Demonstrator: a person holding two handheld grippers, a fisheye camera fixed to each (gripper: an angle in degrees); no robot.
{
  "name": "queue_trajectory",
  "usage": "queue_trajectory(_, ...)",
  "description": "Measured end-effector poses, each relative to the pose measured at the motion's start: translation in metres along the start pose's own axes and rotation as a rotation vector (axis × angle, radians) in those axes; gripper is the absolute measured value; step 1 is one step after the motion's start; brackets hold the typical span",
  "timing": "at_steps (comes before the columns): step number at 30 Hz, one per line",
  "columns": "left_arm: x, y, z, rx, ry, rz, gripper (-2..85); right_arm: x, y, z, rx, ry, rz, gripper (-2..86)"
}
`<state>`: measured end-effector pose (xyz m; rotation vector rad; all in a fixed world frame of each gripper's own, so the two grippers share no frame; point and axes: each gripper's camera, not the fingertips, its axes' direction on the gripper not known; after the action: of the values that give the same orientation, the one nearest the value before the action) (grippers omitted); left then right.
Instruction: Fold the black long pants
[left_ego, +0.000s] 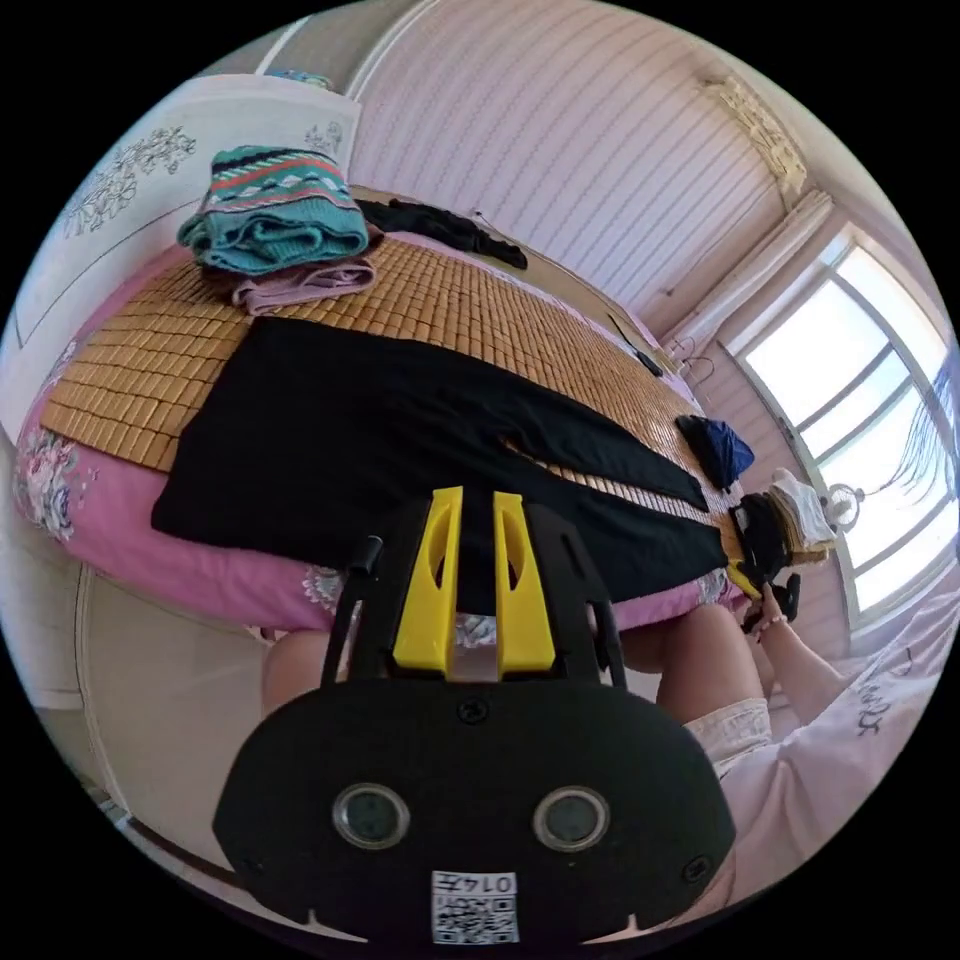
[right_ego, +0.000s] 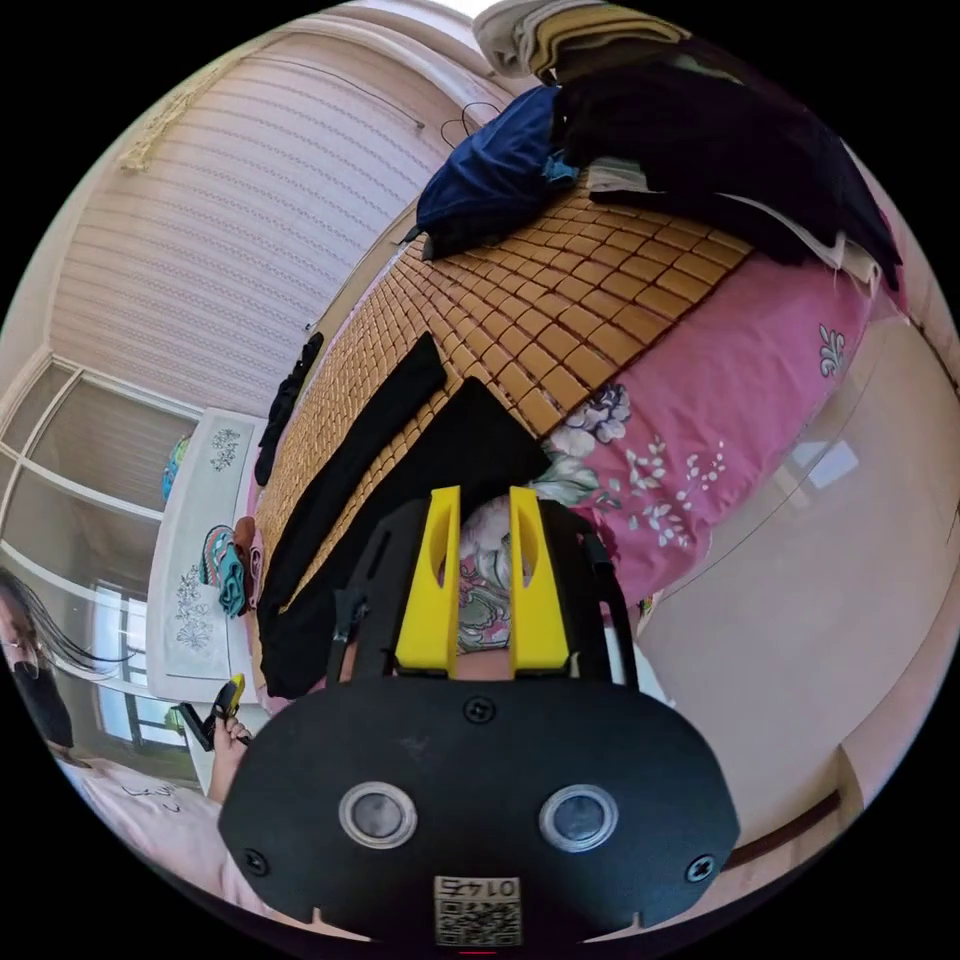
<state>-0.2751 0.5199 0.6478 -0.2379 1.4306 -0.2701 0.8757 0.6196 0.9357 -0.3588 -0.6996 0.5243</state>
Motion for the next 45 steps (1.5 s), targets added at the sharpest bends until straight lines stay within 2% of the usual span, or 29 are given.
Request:
queue_trajectory(3,-0.064,0.003,-0.038,0.084,-0.064,-0.194,7.7,0.006,-0.003,0.007,0.012,-0.029,0.044,8.6)
queue_trajectory(5,-0.106,0.011,-0.056,0.117,-0.149,-0.321,9.2,0.010,-0.009,0.010,0.013,-0.003,0.096,5.7)
queue_trajectory(11,-0.169,0.023,-0.071,0.128,-0.198,-0.505,11.5,0.006,-0.014,-0.012,0.043,-0.078,0.045,0.5)
queue_trajectory(16,-0.183,0.015,-0.070,0.171,-0.285,-0.528,13.4,0.000,-0.021,-0.031,0.046,-0.102,0.033,0.1)
queue_trajectory(18,-0.186,0.009,-0.062,0.153,-0.276,-0.529,13.7,-0.005,-0.024,-0.034,0.034,-0.079,0.019,0.0)
queue_trajectory(21,-0.193,0.004,-0.047,0.079,-0.358,-0.548,14.0,-0.019,-0.028,-0.035,0.009,-0.044,-0.017,-0.1)
queue_trajectory(26,-0.197,0.005,-0.038,0.103,-0.327,-0.576,15.8,-0.048,-0.032,-0.036,0.000,0.013,-0.064,0.0)
queue_trajectory(28,-0.191,-0.005,-0.033,0.038,-0.398,-0.542,11.6,-0.059,-0.035,-0.033,-0.009,0.034,-0.087,0.0)
queue_trajectory(29,-0.186,-0.011,-0.031,-0.024,-0.495,-0.503,5.6,-0.068,-0.038,-0.031,-0.018,0.051,-0.107,0.0)
queue_trajectory(30,-0.182,-0.014,-0.031,-0.027,-0.489,-0.445,2.5,-0.072,-0.040,-0.029,-0.024,0.063,-0.117,0.0)
queue_trajectory(31,-0.177,-0.019,-0.033,-0.012,-0.403,-0.369,1.7,-0.081,-0.044,-0.027,-0.035,0.085,-0.137,0.0)
queue_trajectory(37,-0.177,-0.044,-0.063,0.068,-0.292,-0.352,-0.6,-0.136,-0.073,-0.019,-0.076,0.118,-0.242,0.1)
queue_trajectory(41,-0.180,-0.088,-0.094,0.169,-0.166,-0.345,-0.1,-0.183,-0.113,0.004,-0.172,0.212,-0.275,0.6)
queue_trajectory(45,-0.185,-0.148,-0.086,0.252,-0.155,-0.397,4.6,-0.215,-0.162,0.051,-0.257,0.190,-0.205,2.4)
